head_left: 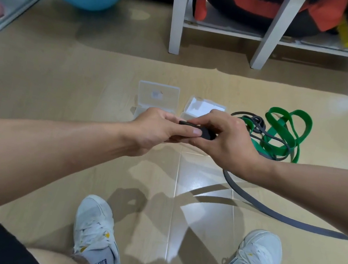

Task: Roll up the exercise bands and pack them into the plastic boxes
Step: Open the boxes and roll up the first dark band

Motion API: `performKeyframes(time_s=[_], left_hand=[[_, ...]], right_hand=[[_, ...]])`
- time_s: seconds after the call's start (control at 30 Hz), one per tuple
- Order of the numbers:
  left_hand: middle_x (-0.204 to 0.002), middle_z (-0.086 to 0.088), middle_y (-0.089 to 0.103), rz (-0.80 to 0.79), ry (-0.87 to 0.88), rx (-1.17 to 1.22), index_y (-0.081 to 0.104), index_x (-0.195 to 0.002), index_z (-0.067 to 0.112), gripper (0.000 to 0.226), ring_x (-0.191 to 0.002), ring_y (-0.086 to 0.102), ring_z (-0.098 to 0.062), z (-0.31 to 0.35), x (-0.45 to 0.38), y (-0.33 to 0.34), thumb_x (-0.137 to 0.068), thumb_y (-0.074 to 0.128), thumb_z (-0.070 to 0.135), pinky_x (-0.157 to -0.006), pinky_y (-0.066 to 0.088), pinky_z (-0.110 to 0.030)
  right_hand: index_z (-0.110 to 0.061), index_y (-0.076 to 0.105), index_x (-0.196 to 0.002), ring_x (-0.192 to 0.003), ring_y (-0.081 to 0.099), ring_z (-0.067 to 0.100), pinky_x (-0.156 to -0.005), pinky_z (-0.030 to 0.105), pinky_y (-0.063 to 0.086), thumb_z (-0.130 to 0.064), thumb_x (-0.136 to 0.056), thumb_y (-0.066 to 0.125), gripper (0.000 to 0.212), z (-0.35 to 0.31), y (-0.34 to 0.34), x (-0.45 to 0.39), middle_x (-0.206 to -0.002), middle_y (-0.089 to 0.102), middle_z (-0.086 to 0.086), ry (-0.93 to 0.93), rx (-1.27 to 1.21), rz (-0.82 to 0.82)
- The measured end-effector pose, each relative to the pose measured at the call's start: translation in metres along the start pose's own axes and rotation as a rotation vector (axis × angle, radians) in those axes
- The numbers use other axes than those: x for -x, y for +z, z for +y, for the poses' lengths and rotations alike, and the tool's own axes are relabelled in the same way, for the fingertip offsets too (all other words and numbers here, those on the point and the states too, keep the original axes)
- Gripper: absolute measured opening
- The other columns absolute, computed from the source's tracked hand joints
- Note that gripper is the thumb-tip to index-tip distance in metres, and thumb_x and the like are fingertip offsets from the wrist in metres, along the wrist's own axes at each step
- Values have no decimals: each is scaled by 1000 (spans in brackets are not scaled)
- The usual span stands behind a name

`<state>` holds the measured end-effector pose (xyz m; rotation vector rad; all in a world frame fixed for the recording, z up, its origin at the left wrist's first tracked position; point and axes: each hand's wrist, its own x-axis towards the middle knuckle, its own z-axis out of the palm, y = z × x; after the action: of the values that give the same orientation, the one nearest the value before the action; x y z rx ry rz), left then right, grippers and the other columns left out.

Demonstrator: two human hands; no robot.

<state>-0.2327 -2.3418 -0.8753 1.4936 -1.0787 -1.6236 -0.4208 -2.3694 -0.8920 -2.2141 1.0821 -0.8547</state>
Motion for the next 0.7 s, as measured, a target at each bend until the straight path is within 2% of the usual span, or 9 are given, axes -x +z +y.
performKeyframes(time_s=[0.07, 0.17, 0.23, 0.37, 0.43, 0.5, 0.53, 0.6, 0.7], left_hand=[[-82, -6, 78, 64, 9, 13, 74, -102, -4, 32, -77, 75, -11, -1, 1, 3, -77, 86, 11, -76, 57, -16], [-84, -5, 76, 155, 26, -51, 73, -90, 5, 30, -79, 71, -11, -4, -1, 4, -69, 92, 17, -82, 59, -19], [-84, -4, 75, 169, 25, -69, 73, -89, 8, 33, -80, 71, -10, -4, -3, 4, -67, 94, 21, -82, 58, -18], [-72, 6, 75, 147, 17, -5, 71, -92, 10, 29, -68, 70, 1, -2, -5, 6, -72, 91, 17, -66, 51, -10], [-78, 4, 76, 115, 11, 20, 72, -97, 8, 32, -74, 72, -2, 1, -5, 4, -72, 89, 18, -79, 53, -14], [-87, 0, 77, 46, 8, 52, 73, -102, 7, 41, -83, 73, -8, 3, -5, 0, -67, 89, 22, -98, 52, -26], [-89, 0, 76, -3, -3, 76, 74, -100, 9, 41, -83, 72, -8, 4, -4, -2, -65, 87, 25, -102, 50, -29], [-88, 0, 75, -103, -24, 140, 74, -98, 12, 34, -81, 70, -7, 4, -4, -7, -67, 81, 26, -106, 49, -33], [-94, -5, 74, -158, -59, 200, 74, -105, 9, 34, -87, 66, -13, 1, -5, -13, -73, 77, 21, -106, 52, -33]], right_hand=[[-26, 79, -105, -74, 57, -4, -65, 8, 40, -28, -80, 85, 25, 2, 0, 0, -77, 58, -20, -30, 41, 5], [-32, 76, -113, -71, 51, -2, -61, 11, 35, -32, -85, 80, 28, 4, 1, -1, -73, 47, -16, -41, 105, -14], [-34, 75, -116, -70, 48, -2, -61, 11, 33, -31, -87, 78, 30, 4, 2, -2, -72, 42, -14, -53, 120, -26], [-37, 73, -120, -68, 46, 3, -61, 15, 33, -31, -89, 76, 32, 4, 3, -6, -73, 39, -10, -59, 114, -23], [-36, 74, -119, -70, 47, 5, -62, 15, 36, -31, -88, 77, 31, 3, 3, -7, -74, 42, -8, -31, 78, -17], [-33, 75, -117, -72, 51, 5, -65, 13, 38, -29, -86, 80, 31, 1, 4, -8, -74, 47, -8, -17, 26, 2], [-32, 76, -116, -74, 53, 6, -66, 13, 39, -27, -86, 80, 31, 0, 4, -8, -75, 51, -6, -16, 2, 13], [-29, 76, -115, -75, 54, 8, -67, 13, 39, -26, -85, 82, 31, -1, 3, -9, -78, 56, -1, -6, -32, 21], [-29, 77, -114, -75, 55, 5, -67, 10, 38, -29, -83, 83, 32, 0, -2, -8, -79, 55, -6, 17, -75, -9]])
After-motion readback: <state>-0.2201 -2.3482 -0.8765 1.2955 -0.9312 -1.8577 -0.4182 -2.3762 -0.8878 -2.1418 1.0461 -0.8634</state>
